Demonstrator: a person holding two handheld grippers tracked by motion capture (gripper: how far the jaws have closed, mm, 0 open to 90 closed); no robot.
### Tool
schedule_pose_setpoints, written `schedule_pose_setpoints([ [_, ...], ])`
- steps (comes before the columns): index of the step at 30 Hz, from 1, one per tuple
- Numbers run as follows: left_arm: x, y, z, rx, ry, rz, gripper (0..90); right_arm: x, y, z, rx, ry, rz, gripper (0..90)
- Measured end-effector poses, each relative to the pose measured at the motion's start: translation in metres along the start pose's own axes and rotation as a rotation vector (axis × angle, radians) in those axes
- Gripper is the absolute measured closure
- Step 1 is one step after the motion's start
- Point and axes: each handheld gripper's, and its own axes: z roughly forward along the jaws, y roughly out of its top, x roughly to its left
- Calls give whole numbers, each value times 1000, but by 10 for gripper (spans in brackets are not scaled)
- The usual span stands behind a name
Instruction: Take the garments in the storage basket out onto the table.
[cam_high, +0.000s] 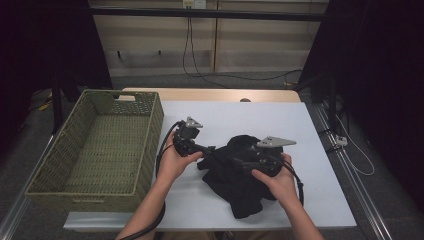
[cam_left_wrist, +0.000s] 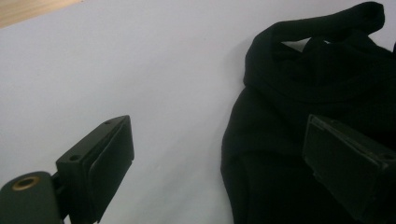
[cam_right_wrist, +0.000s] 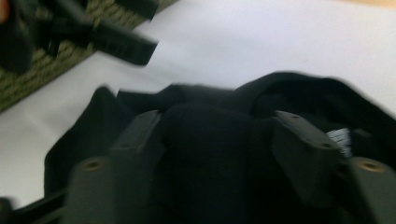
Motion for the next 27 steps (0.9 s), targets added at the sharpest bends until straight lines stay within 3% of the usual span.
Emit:
schedule_pose_setpoints([
  [4,1,0,0,-3,-2,-2,90,0,-9,3,52,-5,-68,705],
  [6,1,1,-1,0,-7,-3,90,-5,-13,-1,56,6,-49,799],
  [15,-2,1,1,1,-6,5,90,-36,-17,-33,2,-56,12,835],
  [20,-3,2,3,3,-7,4,89,-59,-20,-46,-60,-105,89,837],
  [23,-5,3,4,7,-13,11,90,-65,-15,-48,-69,-119,99,838],
  [27,-7,4,6,7,-25,14,89,-63,-1,-43,-79,-111,86,839],
])
